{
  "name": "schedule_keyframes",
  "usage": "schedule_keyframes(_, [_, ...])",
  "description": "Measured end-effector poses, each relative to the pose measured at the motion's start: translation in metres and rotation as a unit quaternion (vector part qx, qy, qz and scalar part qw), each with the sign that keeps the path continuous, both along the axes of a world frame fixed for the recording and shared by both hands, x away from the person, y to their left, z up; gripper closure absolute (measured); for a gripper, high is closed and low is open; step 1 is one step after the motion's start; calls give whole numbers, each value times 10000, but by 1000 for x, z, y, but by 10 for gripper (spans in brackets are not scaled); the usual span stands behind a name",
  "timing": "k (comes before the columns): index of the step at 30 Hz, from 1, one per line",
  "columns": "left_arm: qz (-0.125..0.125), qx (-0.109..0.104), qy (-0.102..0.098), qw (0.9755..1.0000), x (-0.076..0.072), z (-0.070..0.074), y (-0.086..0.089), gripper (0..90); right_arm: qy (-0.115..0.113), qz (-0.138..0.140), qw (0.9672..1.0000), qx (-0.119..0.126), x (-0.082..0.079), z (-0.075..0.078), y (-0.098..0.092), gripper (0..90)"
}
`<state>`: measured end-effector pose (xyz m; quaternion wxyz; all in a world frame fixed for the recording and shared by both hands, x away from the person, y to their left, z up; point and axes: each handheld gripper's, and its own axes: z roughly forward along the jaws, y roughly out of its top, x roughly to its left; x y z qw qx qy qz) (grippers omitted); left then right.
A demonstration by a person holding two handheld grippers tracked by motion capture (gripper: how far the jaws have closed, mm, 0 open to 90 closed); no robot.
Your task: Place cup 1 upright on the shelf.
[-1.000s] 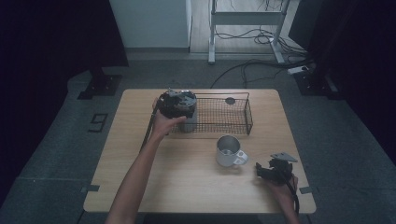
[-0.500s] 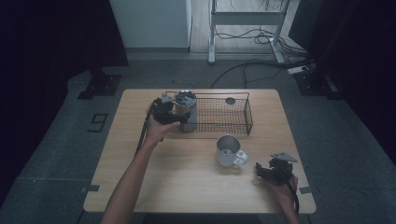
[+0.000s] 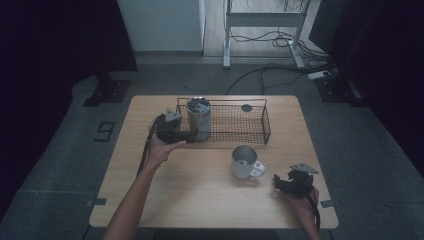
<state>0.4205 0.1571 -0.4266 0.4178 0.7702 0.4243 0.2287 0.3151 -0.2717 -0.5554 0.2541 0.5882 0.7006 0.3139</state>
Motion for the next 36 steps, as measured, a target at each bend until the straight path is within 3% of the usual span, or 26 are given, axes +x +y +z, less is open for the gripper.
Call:
schedule_keyframes(5, [-70,112,-6,9999,-20,-4,5,15,0,-12,10000,13,0,0,0,132])
schedule_keyframes(16, [-45,24,-13,10000,-65,-23,25,19,2,-6,10000,10,0,0,0,132])
schedule_keyframes(19, [-43,188,-9,9998,-72,-33,29,24,1,-6,10000,11,0,0,0,132])
schedule_keyframes(30, [38,127,203,9997,-97,-63,44,45,1,-6,10000,13,0,0,0,132])
schedule_keyframes(36, [110,243,452,9986,-102,-84,51,52,1,-8,10000,13,0,0,0,132])
